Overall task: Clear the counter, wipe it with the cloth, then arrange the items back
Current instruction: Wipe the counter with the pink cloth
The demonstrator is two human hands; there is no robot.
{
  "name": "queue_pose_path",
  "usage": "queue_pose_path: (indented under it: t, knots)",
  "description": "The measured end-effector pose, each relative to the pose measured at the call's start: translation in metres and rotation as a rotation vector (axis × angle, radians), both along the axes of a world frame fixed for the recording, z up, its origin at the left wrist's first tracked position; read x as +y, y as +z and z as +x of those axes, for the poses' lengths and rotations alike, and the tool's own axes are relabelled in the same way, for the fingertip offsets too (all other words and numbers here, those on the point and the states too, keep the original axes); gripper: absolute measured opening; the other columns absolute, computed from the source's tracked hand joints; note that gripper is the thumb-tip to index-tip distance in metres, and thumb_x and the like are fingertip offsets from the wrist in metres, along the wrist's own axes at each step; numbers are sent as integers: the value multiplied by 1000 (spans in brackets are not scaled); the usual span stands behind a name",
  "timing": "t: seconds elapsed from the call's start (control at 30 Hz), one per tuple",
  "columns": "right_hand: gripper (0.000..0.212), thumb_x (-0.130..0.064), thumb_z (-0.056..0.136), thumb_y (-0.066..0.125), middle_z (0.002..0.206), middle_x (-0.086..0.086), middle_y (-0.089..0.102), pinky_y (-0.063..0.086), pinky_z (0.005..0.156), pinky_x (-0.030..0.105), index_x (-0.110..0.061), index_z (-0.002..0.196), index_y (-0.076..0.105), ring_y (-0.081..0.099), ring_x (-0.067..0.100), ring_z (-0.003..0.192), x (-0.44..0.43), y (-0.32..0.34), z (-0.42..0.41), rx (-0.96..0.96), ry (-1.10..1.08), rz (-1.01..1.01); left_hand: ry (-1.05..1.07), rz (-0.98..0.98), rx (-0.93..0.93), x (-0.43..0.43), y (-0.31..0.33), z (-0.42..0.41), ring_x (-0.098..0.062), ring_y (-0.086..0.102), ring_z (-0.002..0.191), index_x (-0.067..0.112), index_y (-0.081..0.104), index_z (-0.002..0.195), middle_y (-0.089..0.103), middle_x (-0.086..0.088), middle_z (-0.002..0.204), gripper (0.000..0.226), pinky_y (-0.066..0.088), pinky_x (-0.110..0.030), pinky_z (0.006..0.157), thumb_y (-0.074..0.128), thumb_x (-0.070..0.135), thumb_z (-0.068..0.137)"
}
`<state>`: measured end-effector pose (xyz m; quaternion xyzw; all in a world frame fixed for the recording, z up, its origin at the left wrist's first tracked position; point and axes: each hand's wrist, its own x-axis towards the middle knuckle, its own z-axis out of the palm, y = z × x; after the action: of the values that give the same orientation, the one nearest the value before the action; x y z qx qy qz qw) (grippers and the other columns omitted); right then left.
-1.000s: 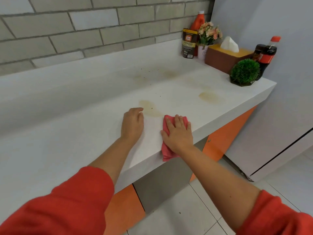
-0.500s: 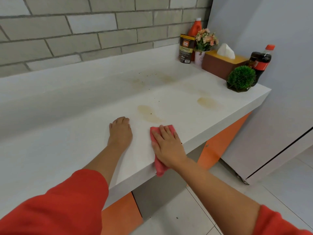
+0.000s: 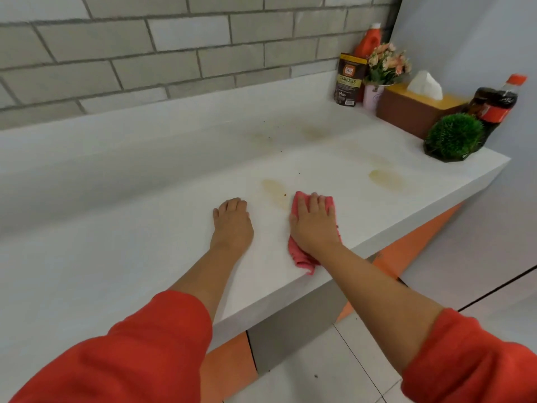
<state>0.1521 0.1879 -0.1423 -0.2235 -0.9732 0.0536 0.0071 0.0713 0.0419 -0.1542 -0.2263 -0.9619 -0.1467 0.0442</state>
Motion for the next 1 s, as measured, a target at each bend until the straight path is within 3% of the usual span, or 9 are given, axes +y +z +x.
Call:
queue_pose_path:
  t: [0.1,0.2,0.33,0.4,0.5,0.67,0.83,0.9,1.0]
  knots:
    - [64,-47,94,8,159,9,5,-6,120,36,-16,151,7,0,21,148,-15,1,35,20,236,-50,-11,9,5,-1,0,0,-23,28,135,10,38,138,34,-4,147,39,18,-35,112,29,13,100]
    - [86,-58,74,-7,159,-1,8,-7,116,25,-25,150,14,1,11,147,5,10,68,26,366,-131,-26,12,-2,-3,0,-1,-22,27,136,10,39,138,33,-4,148,39,17,-34,113,28,14,100]
    - [77,-59,81,2,159,0,12,3,119,33,-27,150,17,7,14,147,57,8,64,30,162,-112,-28,-1,0,-3,-1,-1,-21,26,137,11,38,138,32,-3,148,39,17,-35,113,27,15,101]
    - [59,-47,96,17,159,7,9,4,120,40,-23,150,17,5,22,147,68,6,46,14,10,-85,-24,-8,12,-2,-1,0,-21,27,136,11,38,137,33,-3,147,39,18,-35,113,27,15,100]
    - [56,-37,100,22,157,17,5,-2,120,44,-15,151,12,2,31,146,54,5,15,-27,-132,-43,-10,-6,0,-1,0,0,-22,26,136,11,36,138,32,-3,147,39,17,-36,114,26,14,100]
    - [58,-35,100,16,157,19,3,-4,120,46,-9,151,4,2,32,146,-1,1,-19,-20,-27,-48,1,54,-21,-1,1,0,-23,28,135,10,38,138,35,-5,146,40,17,-34,112,30,13,99]
    - [80,-54,80,-9,159,4,-1,-9,119,33,-19,151,4,-5,18,148,-30,2,29,13,362,-95,2,134,-49,-6,9,-13,-24,40,122,11,51,127,48,-3,133,35,29,-33,100,36,9,96]
    - [78,-55,80,-8,159,-1,-2,-9,116,27,-24,151,5,-6,13,147,-13,5,41,-7,358,-114,13,168,-46,-12,13,-23,-25,41,120,12,54,125,50,-3,130,35,29,-33,98,36,7,96]
    - [66,-50,92,7,159,5,7,-2,120,32,-20,151,12,2,16,148,25,7,20,29,140,-66,9,206,-19,-22,15,-40,-25,40,121,11,54,125,50,-3,131,35,28,-31,97,36,6,96]
